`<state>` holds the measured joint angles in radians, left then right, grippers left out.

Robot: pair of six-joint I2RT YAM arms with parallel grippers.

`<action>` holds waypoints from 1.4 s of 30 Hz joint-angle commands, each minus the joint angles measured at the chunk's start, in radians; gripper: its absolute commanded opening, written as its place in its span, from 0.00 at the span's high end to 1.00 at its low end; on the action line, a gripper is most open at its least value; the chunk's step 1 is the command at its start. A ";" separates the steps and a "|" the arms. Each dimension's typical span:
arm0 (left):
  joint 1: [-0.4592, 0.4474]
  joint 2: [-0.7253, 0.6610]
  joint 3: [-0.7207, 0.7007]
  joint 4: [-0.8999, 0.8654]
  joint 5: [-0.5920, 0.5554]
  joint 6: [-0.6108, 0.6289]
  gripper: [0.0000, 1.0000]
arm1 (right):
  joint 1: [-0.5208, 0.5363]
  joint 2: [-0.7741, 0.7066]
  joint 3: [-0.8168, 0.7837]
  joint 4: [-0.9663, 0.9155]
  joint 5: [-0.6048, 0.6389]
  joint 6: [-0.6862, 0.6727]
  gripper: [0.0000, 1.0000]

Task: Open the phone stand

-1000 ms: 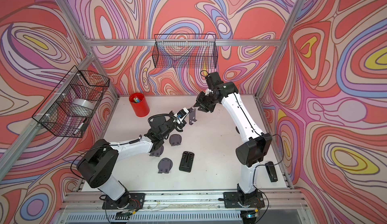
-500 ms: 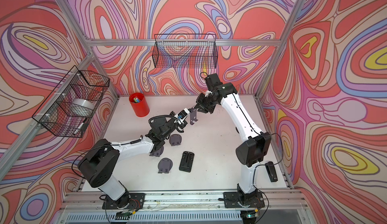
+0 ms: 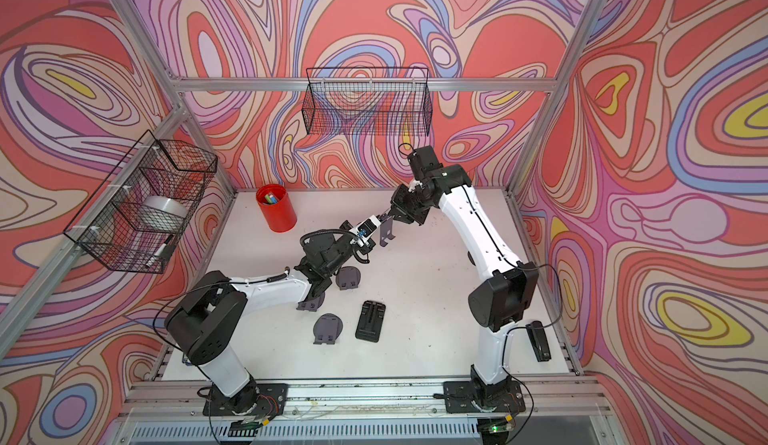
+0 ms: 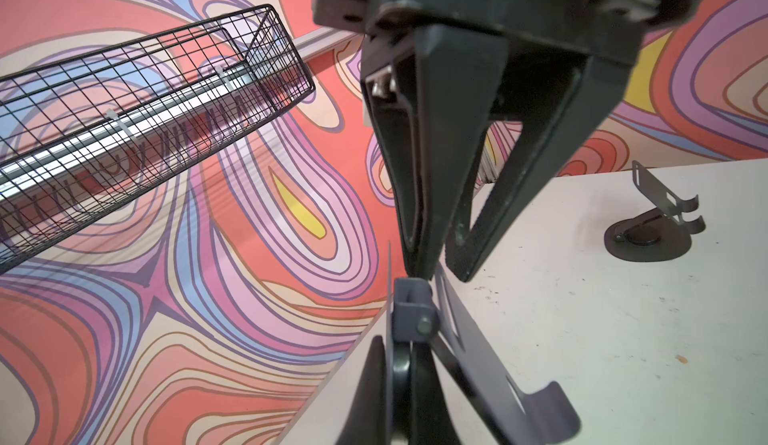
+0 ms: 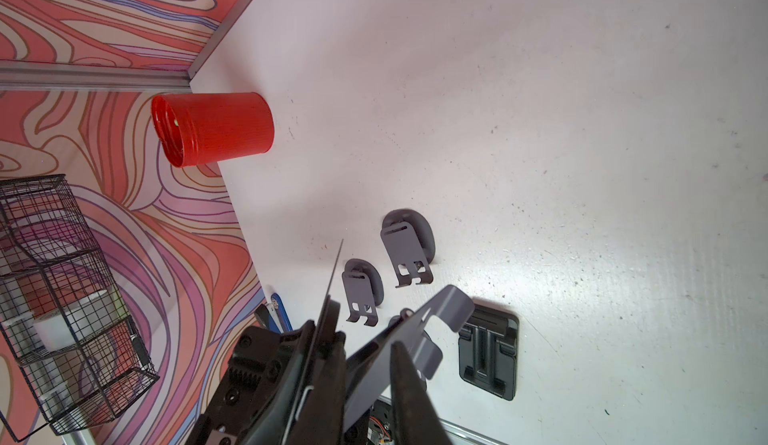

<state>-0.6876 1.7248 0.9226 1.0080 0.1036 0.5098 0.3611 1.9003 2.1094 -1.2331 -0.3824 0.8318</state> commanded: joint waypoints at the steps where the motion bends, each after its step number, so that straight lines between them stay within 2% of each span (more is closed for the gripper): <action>1: -0.006 0.016 0.054 0.132 0.016 0.044 1.00 | 0.009 0.006 0.005 -0.034 -0.015 -0.003 0.79; 13: -0.048 0.063 0.096 0.215 0.064 0.172 1.00 | 0.010 0.033 -0.001 -0.037 -0.013 0.015 0.80; 16: -0.057 0.068 0.100 0.231 0.058 0.178 1.00 | 0.010 0.033 -0.010 -0.024 -0.006 0.025 0.80; 20: -0.062 0.070 0.107 0.220 0.037 0.163 1.00 | 0.011 0.021 -0.041 0.006 -0.005 0.039 0.86; 24: -0.063 0.072 0.110 0.215 -0.004 0.114 1.00 | 0.012 -0.001 -0.087 0.044 -0.013 0.056 1.00; 35: -0.057 0.075 0.105 0.160 -0.140 -0.012 1.00 | 0.011 -0.059 -0.138 0.079 0.006 0.066 1.00; 42: -0.018 0.031 0.100 0.044 -0.210 -0.222 1.00 | 0.012 -0.165 -0.236 0.150 0.070 0.084 1.00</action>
<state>-0.7284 1.8034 0.9741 1.0500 -0.0505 0.4568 0.3401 1.8168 1.9171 -1.0901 -0.2798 0.9413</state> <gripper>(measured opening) 0.054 0.042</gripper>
